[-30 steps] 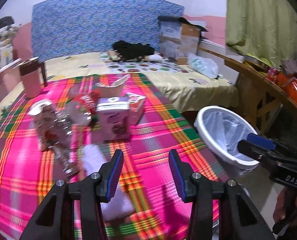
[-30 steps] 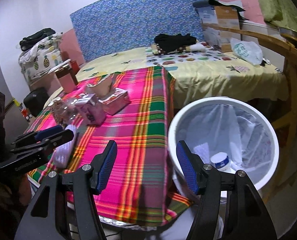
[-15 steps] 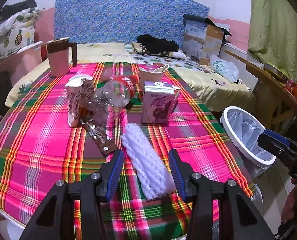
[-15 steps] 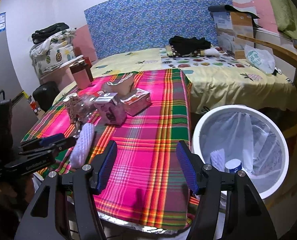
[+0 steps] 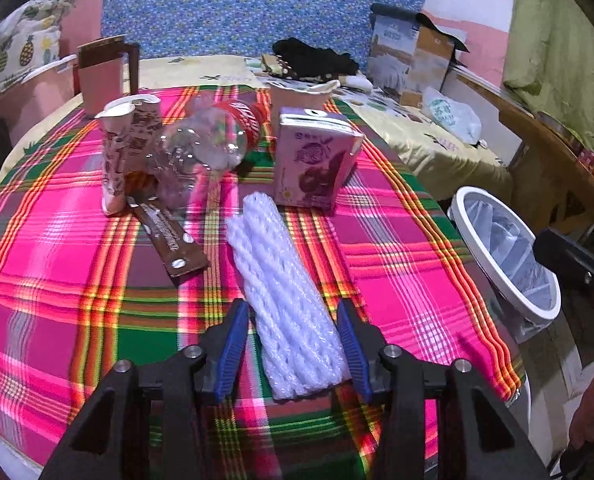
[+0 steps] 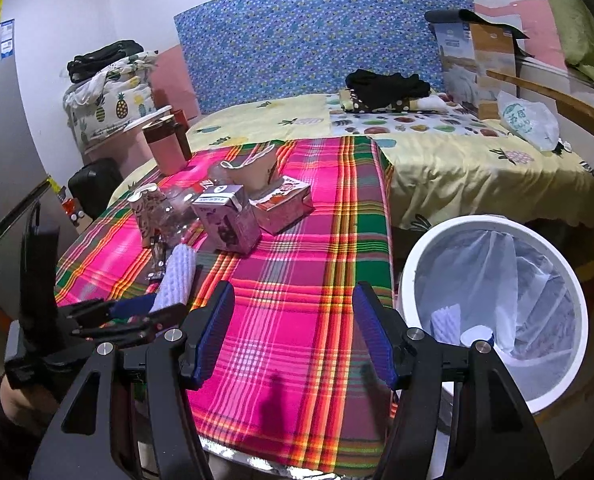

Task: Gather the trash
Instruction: 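Grasp the second foam net with the left gripper while the right grasps the purple carton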

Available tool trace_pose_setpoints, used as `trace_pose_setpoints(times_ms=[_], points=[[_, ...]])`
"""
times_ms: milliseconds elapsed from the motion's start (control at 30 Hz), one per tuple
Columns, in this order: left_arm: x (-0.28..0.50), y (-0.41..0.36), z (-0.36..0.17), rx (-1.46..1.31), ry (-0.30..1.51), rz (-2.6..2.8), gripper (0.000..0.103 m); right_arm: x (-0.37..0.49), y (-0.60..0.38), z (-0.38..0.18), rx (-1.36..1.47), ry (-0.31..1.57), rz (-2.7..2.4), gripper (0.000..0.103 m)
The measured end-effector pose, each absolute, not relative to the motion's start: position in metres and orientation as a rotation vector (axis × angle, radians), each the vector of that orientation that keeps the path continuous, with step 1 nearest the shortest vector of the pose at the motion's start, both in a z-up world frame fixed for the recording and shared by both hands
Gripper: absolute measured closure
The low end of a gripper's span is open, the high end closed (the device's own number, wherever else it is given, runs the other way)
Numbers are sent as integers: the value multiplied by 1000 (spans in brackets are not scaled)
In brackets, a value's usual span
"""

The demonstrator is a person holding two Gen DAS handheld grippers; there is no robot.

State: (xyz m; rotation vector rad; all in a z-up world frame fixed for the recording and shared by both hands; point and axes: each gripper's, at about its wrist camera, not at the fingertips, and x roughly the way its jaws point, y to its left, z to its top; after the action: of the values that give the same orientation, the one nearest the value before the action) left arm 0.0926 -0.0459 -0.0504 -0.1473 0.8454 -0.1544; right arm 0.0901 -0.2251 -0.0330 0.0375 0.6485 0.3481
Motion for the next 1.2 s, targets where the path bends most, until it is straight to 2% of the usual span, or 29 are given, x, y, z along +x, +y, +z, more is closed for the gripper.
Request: trace_pose_setpoints(times_ms=[33, 167, 600, 1200], points=[[92, -47, -50, -140, 842, -159, 69, 91, -224, -33, 36, 651, 351, 40], [88, -47, -46, -120, 822, -175, 76, 94, -219, -34, 31, 656, 365, 40], [83, -17, -21, -121, 747, -134, 77, 115, -193, -36, -16, 669, 445, 40], [96, 20, -24, -173, 742, -118, 77, 173, -151, -37, -136, 670, 534, 40]])
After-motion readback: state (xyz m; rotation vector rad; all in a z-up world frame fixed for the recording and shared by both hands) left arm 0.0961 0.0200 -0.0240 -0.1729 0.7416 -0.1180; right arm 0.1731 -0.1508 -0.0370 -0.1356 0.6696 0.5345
